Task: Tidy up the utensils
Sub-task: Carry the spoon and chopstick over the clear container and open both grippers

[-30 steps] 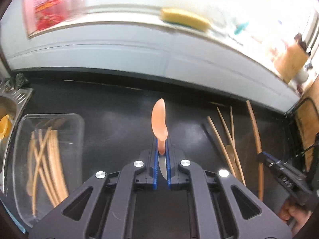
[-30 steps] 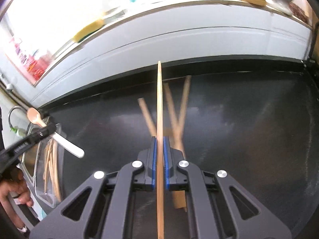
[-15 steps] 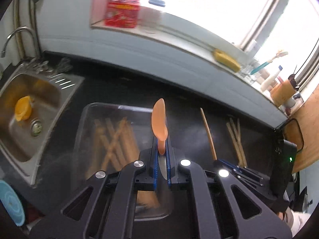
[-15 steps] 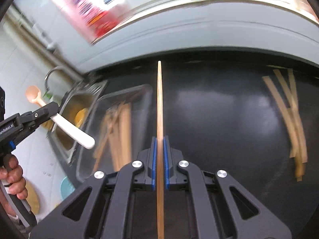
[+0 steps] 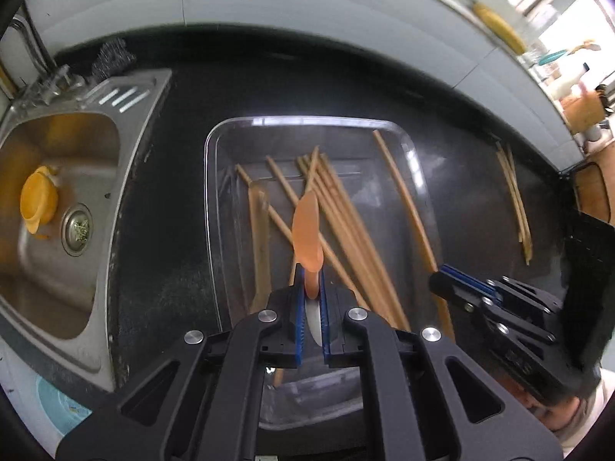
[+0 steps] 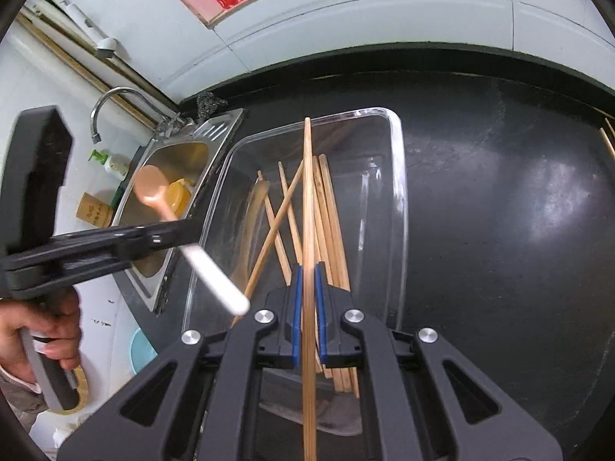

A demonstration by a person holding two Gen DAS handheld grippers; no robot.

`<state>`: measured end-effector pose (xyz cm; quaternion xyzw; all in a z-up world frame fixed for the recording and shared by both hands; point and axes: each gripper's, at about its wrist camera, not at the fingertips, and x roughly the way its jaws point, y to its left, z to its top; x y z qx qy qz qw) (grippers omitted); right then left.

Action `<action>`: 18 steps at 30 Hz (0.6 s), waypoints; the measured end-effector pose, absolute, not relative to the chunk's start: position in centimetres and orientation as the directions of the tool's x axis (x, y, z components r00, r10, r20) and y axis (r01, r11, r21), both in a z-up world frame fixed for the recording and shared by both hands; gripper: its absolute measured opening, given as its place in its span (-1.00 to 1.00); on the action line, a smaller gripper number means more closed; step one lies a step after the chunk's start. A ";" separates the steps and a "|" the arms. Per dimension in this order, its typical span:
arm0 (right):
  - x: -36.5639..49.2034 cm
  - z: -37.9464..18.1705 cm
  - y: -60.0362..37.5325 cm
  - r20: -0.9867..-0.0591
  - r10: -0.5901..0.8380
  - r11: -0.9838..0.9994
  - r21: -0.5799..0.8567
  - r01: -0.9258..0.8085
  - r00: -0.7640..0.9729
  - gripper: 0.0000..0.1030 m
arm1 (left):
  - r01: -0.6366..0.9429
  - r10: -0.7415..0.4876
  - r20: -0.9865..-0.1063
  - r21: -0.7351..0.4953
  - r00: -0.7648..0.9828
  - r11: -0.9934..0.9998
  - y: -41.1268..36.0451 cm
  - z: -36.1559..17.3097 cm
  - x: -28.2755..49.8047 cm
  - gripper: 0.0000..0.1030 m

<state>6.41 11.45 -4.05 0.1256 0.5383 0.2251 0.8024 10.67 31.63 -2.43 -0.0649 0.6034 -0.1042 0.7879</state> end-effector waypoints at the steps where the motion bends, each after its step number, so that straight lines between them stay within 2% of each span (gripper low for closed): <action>1: 6.6 -4.2 11.6 -0.812 0.487 0.873 0.436 -0.220 0.323 -0.86 | 0.079 -0.245 -0.938 -0.232 0.244 0.969 31.7 -2.9 11.2 -0.88; 4: 7.4 -5.0 12.8 -0.848 0.414 0.906 0.349 -0.239 0.331 -0.86 | 0.044 -0.237 -0.944 -0.233 0.228 0.972 32.3 -3.9 12.5 -0.85; 5: 7.5 -5.2 13.6 -0.854 0.395 0.912 0.321 -0.254 0.340 -0.84 | 0.023 -0.225 -0.948 -0.226 0.223 0.974 32.6 -3.9 12.9 -0.75; 6: 7.5 -5.2 13.9 -0.857 0.380 0.916 0.296 -0.271 0.347 -0.54 | 0.002 -0.215 -0.950 -0.220 0.225 0.976 32.9 -3.7 13.2 -0.09; 7: 7.4 -5.3 14.1 -0.863 0.362 0.919 0.268 -0.289 0.352 0.06 | -0.021 -0.213 -0.944 -0.225 0.251 0.974 33.4 -3.2 13.3 0.91; 8: 7.2 -5.1 14.3 -0.868 0.330 0.926 0.220 -0.308 0.371 0.86 | -0.033 -0.210 -0.935 -0.229 0.286 0.973 33.8 -2.5 13.4 0.87; 12: 6.3 -4.4 14.7 -0.839 0.310 0.917 0.139 -0.375 0.447 0.88 | -0.025 -0.249 -0.916 -0.271 0.315 0.962 34.4 -0.7 14.0 0.88; 18: 6.2 -2.6 11.4 -0.796 0.264 0.932 0.066 -0.355 0.545 0.88 | -0.001 -0.259 -0.884 -0.281 0.388 0.960 32.2 2.3 14.8 0.88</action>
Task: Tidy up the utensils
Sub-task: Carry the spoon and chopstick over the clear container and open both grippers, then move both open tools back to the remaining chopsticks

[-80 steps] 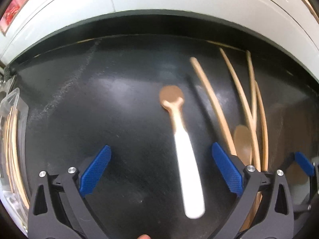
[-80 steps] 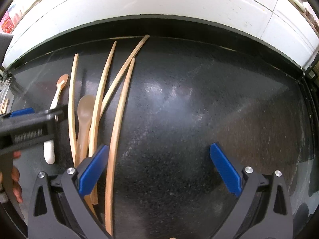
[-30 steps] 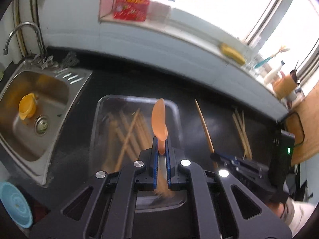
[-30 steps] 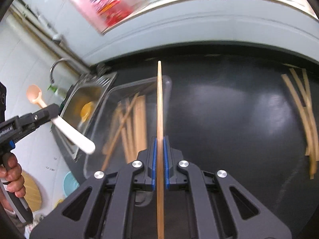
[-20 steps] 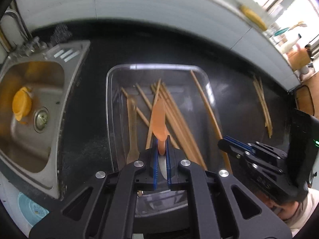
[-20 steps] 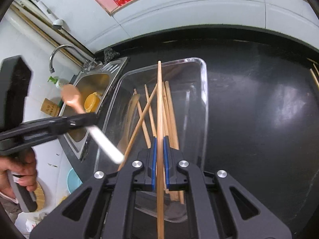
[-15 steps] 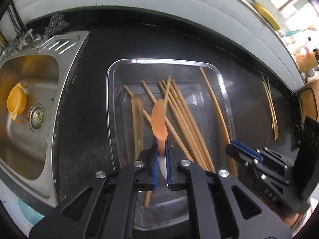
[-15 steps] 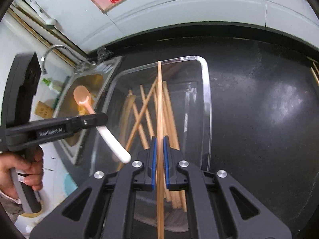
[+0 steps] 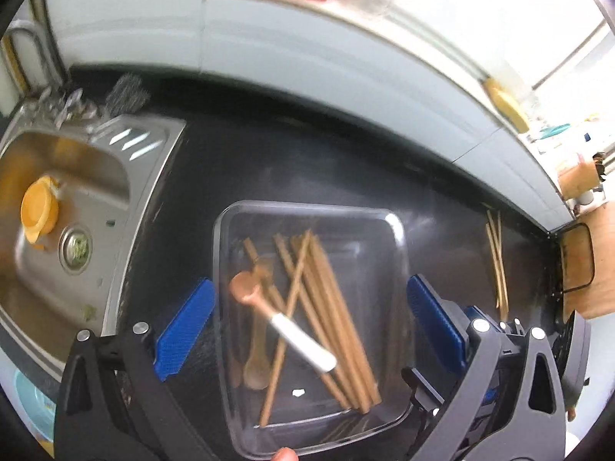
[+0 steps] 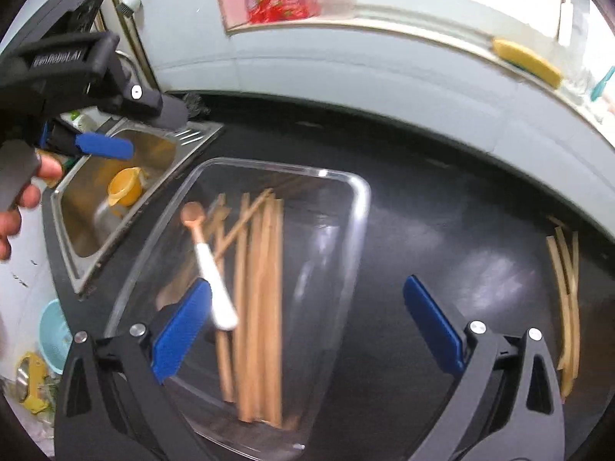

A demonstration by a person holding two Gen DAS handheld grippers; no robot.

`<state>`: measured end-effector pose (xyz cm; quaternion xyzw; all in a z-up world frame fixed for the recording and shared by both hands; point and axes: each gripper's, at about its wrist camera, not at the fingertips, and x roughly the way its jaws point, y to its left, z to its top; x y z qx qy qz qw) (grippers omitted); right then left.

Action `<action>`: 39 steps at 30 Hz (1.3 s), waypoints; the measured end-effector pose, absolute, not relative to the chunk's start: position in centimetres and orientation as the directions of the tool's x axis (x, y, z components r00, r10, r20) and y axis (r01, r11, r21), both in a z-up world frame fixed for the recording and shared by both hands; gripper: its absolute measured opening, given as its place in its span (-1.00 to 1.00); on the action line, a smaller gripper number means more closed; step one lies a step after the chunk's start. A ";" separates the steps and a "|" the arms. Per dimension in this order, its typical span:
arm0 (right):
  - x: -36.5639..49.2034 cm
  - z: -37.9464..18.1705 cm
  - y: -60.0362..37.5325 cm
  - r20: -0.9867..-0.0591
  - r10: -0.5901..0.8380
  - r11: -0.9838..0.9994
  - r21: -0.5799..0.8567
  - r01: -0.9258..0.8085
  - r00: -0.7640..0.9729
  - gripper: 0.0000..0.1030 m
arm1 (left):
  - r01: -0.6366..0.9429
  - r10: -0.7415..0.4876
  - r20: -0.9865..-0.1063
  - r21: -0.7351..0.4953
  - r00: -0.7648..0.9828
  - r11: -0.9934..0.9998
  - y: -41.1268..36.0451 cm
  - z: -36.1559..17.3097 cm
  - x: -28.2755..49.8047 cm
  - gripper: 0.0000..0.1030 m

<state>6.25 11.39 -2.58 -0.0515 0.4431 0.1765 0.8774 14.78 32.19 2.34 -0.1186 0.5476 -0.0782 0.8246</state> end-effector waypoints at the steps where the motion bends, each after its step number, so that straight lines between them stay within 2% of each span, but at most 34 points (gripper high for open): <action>1: 6.1 -2.4 10.7 -0.795 0.256 0.935 0.060 -0.349 0.550 0.88 | 0.019 -0.256 -0.881 -0.271 0.398 0.962 31.1 2.7 15.0 0.88; 6: 4.8 -3.2 3.5 -0.803 0.177 0.970 0.043 -0.240 0.569 0.88 | 0.103 -0.263 -0.881 -0.243 0.393 0.965 23.9 3.0 16.2 0.88; 13: 1.6 -5.2 -9.7 -0.838 0.032 0.999 0.027 -0.016 0.545 0.88 | 0.200 -0.269 -0.909 -0.213 0.317 0.956 9.5 -0.2 17.9 0.88; 19: 0.9 -5.2 -21.2 -0.836 -0.053 0.987 0.038 0.155 0.546 0.88 | 0.152 -0.252 -0.941 -0.222 0.225 0.963 -1.4 -5.1 19.5 0.88; 23: 2.7 -5.3 -27.7 -0.833 -0.061 0.961 0.100 0.257 0.551 0.88 | 0.107 -0.157 -0.960 -0.135 0.230 0.985 -6.8 -8.1 20.6 0.88; 25: 4.2 -5.5 -30.6 -0.831 -0.040 0.945 0.150 0.292 0.555 0.88 | 0.059 -0.119 -0.965 -0.108 0.233 0.992 -8.2 -9.2 21.0 0.88; 33: 8.9 -6.8 -32.7 -0.836 0.016 0.953 0.179 0.246 0.548 0.88 | -0.097 0.049 -0.960 0.023 0.276 0.995 -9.4 -11.4 20.9 0.88; 39: 10.5 -7.7 -32.1 -0.841 0.075 0.958 0.209 0.195 0.536 0.88 | -0.115 0.029 -0.962 -0.003 0.272 0.993 -10.2 -12.1 21.0 0.88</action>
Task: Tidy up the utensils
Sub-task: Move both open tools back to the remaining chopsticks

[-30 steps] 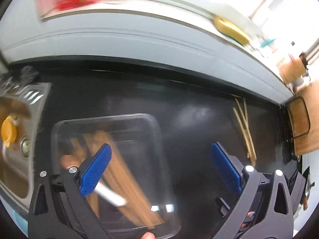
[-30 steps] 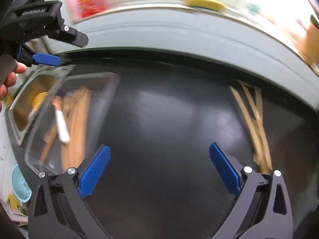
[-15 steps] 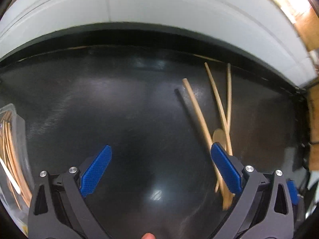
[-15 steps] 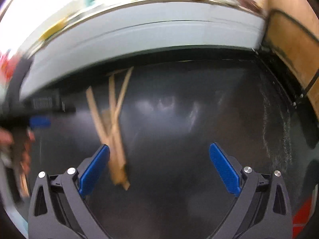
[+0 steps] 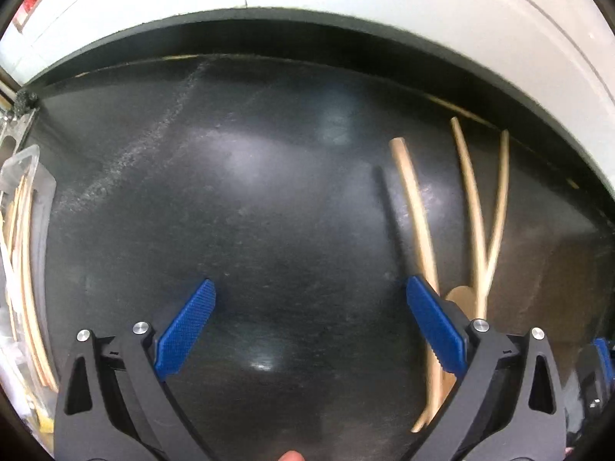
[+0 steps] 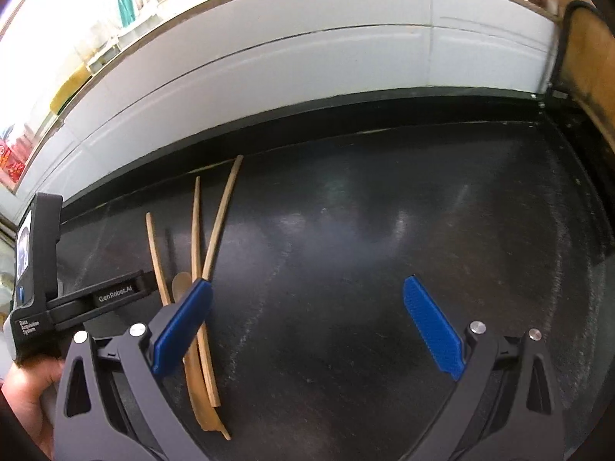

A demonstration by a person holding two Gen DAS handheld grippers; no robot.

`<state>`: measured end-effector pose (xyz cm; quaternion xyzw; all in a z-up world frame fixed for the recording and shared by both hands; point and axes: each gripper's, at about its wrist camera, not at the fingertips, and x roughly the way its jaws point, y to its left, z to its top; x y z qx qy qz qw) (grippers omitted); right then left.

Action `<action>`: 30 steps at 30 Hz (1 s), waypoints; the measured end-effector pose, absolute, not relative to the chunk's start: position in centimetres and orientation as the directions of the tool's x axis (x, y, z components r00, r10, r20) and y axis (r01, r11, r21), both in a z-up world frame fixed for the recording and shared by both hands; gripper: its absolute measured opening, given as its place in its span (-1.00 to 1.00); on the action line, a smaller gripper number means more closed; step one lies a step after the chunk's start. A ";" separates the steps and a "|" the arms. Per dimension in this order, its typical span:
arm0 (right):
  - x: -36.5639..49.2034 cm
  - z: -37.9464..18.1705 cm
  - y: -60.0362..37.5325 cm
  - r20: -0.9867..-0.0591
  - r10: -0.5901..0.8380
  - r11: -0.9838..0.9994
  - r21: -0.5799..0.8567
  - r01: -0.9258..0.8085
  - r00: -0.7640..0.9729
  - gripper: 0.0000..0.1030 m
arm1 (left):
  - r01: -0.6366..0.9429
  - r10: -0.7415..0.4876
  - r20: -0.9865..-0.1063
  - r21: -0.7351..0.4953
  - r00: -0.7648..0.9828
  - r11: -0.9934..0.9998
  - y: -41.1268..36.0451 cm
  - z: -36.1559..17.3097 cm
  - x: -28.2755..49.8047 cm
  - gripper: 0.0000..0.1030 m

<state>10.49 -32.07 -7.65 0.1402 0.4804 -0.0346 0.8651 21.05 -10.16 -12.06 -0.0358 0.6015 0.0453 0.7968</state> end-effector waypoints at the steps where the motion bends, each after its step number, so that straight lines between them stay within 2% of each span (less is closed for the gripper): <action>1: 10.6 -7.7 -32.1 -0.841 0.079 0.958 0.212 0.191 0.536 0.88 | -0.114 0.026 -0.960 -0.006 0.279 0.993 -10.1 -11.8 21.0 0.88; 16: 12.1 -7.4 -34.6 -0.831 0.106 0.936 0.269 0.228 0.546 0.88 | -0.099 -0.033 -0.940 -0.071 0.340 0.993 -10.3 -8.8 20.0 0.88; 30: 14.7 -8.0 -33.0 -0.852 0.098 0.904 0.293 0.312 0.514 0.88 | -0.043 0.007 -0.955 -0.006 0.295 0.999 -12.0 -10.6 20.2 0.88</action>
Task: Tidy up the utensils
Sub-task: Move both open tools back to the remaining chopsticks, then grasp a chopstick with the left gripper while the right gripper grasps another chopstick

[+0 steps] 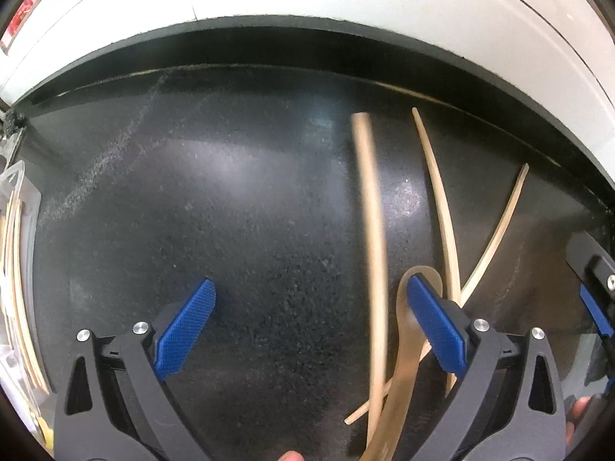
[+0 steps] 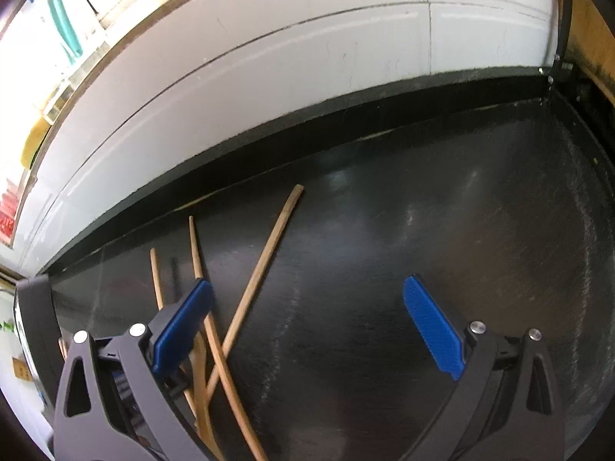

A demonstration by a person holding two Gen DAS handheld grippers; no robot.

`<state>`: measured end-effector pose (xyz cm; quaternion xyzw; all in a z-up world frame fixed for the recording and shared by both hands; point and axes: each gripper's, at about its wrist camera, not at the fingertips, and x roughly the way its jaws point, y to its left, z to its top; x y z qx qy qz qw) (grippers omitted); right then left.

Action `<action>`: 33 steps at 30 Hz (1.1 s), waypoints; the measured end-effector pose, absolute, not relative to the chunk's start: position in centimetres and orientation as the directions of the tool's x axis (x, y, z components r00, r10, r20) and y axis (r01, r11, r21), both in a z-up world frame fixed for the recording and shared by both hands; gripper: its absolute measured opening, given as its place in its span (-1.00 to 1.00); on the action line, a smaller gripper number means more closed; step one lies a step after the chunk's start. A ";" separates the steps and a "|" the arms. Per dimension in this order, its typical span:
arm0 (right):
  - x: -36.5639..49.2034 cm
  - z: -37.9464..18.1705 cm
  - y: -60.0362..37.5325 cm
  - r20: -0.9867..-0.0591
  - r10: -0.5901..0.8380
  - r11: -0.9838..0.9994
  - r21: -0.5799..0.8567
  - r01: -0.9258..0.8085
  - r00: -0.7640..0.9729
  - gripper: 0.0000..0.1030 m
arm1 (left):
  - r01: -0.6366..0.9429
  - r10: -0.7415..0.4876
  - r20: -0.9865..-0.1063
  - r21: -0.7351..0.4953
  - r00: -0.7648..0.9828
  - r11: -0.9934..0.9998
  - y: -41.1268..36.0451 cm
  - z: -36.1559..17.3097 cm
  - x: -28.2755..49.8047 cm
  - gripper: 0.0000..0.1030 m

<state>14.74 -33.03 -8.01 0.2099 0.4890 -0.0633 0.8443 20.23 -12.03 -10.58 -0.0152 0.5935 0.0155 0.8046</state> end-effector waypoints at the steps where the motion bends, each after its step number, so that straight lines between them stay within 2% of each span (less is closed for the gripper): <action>1: 15.1 -8.0 -33.0 -0.854 0.098 0.903 0.293 0.316 0.511 0.88 | -0.045 0.004 -0.956 -0.009 0.294 0.999 -12.4 -11.0 20.2 0.88; 14: 18.4 -9.9 -29.7 -0.891 0.028 0.908 0.212 0.362 0.453 0.88 | -0.160 0.023 -0.951 -0.028 0.307 0.987 -9.9 -11.6 19.9 0.88; 19: 19.8 -11.5 -28.1 -0.913 -0.001 0.920 0.159 0.359 0.407 0.89 | -0.220 0.105 -0.934 0.030 0.341 0.975 -9.1 -11.9 18.9 0.91; 23: 20.7 -11.9 -26.0 -0.921 -0.118 0.944 0.011 0.329 0.371 0.90 | -0.223 0.120 -0.923 0.038 0.367 0.974 -9.4 -12.2 18.1 0.91; 30: 21.1 -11.6 -25.5 -0.928 -0.125 0.934 0.009 0.356 0.352 0.90 | -0.192 0.111 -0.920 0.040 0.377 0.981 -9.6 -12.5 17.4 0.90; 32: 21.6 -11.5 -25.6 -0.933 -0.117 0.937 0.011 0.350 0.341 0.89 | -0.164 0.101 -0.915 0.039 0.391 0.986 -9.9 -12.6 17.2 0.77; 33: 21.6 -11.5 -25.6 -0.932 -0.116 0.937 0.012 0.348 0.343 0.82 | -0.130 0.090 -0.908 0.040 0.410 0.991 -10.2 -12.4 16.9 0.69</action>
